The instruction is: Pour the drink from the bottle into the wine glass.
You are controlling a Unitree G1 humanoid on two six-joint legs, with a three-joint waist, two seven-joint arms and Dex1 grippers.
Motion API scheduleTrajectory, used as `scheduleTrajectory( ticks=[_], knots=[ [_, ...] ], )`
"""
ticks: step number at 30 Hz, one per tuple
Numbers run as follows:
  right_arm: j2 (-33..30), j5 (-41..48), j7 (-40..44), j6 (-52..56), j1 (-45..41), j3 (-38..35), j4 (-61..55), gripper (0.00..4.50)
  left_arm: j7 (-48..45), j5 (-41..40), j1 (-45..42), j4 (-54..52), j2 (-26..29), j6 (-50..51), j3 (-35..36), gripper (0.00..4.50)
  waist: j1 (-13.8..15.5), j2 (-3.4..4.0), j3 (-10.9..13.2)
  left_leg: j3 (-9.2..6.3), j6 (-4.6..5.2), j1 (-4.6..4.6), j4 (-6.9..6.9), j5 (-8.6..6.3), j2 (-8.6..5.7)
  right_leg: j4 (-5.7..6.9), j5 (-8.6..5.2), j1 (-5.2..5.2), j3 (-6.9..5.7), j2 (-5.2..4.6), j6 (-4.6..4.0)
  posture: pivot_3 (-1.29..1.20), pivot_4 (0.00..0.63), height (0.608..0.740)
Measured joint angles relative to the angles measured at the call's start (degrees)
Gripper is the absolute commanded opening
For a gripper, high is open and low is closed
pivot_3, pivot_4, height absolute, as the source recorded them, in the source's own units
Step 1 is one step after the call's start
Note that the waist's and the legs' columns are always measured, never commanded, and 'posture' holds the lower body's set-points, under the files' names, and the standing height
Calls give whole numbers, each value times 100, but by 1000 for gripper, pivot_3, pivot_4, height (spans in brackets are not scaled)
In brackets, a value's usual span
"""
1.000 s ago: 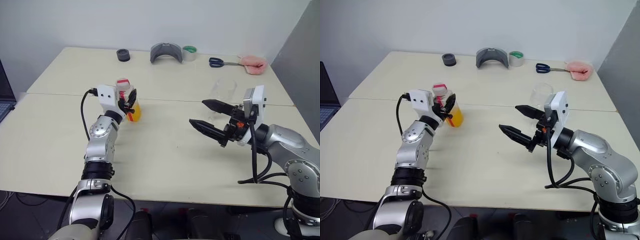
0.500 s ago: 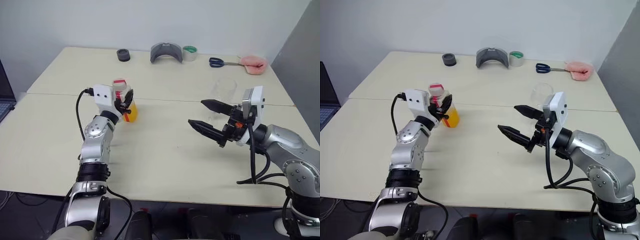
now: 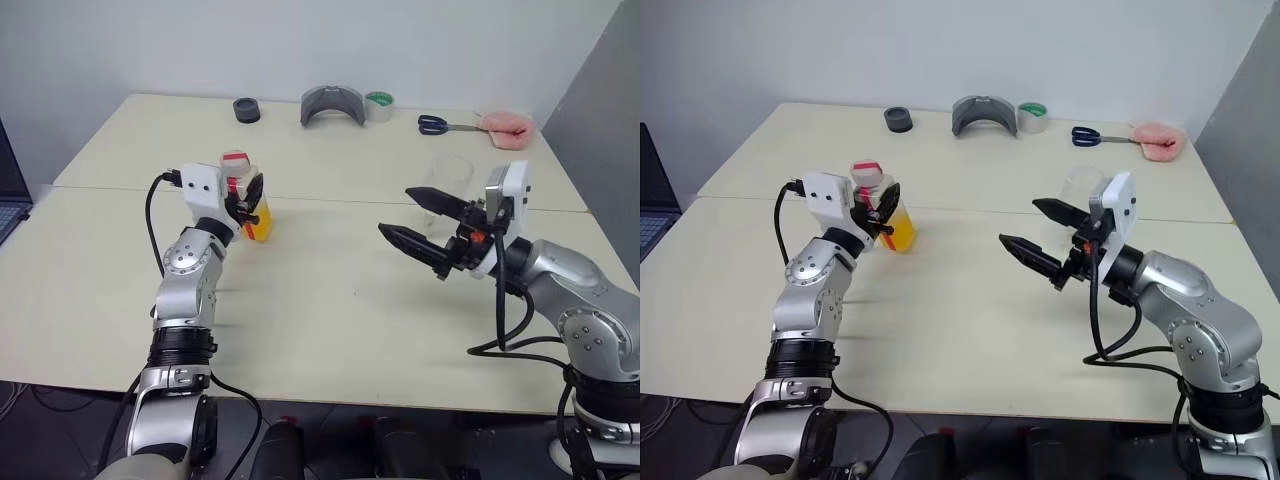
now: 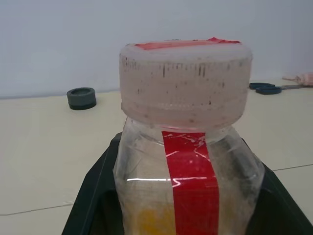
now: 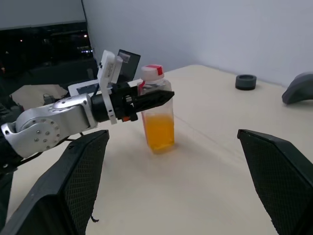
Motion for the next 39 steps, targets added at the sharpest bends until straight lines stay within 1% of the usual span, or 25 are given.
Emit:
scheduleTrajectory(
  ticks=[7, 12, 17, 23, 28, 35, 38, 39],
  knots=[
    [364, -321, -227, 196, -1035, 470, 522, 4500, -604, -143, -7, -587, -3, 435, -450, 1950, 2, 0, 0, -1, 0, -2, 3, 0, 0, 1, 0, 0, -2, 0, 0, 0, 150, 740],
    [747, -541, -488, 384, -1535, 652, 973, 4500, -1235, -314, -32, -829, 30, 693, -752, 1950, -2, 1, 0, -1, 0, -3, 2, 0, 2, 2, 0, -3, -2, 0, -1, 0, 150, 740],
    [1006, -783, -748, 457, -1574, 784, 1125, 4500, -1785, -478, -141, -1010, 87, 907, -981, 1950, 0, 1, 0, -1, 0, -7, 2, 0, 1, 1, 0, -5, -1, -1, -1, 0, 150, 740],
    [1325, -1062, -1008, 464, -1528, 874, 1142, 4500, -2222, -508, -240, -1039, 133, 979, -1110, 1950, -6, 1, 1, 0, 0, -7, 2, 0, 2, 1, 0, -6, -1, 0, -1, 0, 150, 740],
    [1819, -1131, -1326, 576, -1631, 878, 1154, 4500, -2347, -519, -276, -1038, 124, 992, -1110, 1950, -7, 2, 1, -2, 0, -8, 2, 0, 3, 2, 0, -7, -2, 0, -1, 0, 150, 740],
    [2046, -1247, -1416, 589, -1741, 896, 1162, 4500, -2360, -519, -442, -1038, 103, 995, -1106, 1950, -3, 2, 1, -2, 0, -11, 2, 0, 2, 0, 0, -8, -2, -1, -1, 0, 150, 740],
    [2046, -1345, -1395, 584, -1741, 925, 1212, 3930, -2362, -519, -442, -1038, 101, 995, -1107, 1950, -3, 2, 1, -2, 0, -11, 2, 0, 2, 1, 0, -9, -3, 0, -1, 0, 150, 740],
    [2043, -1397, -1375, 578, -1740, 954, 1262, 3614, -2363, -519, -442, -1038, 102, 995, -1107, 1950, -4, 2, 1, -2, 0, -11, 2, 0, 2, 1, 0, -9, -2, 0, -1, 0, 150, 740]
  ],
)
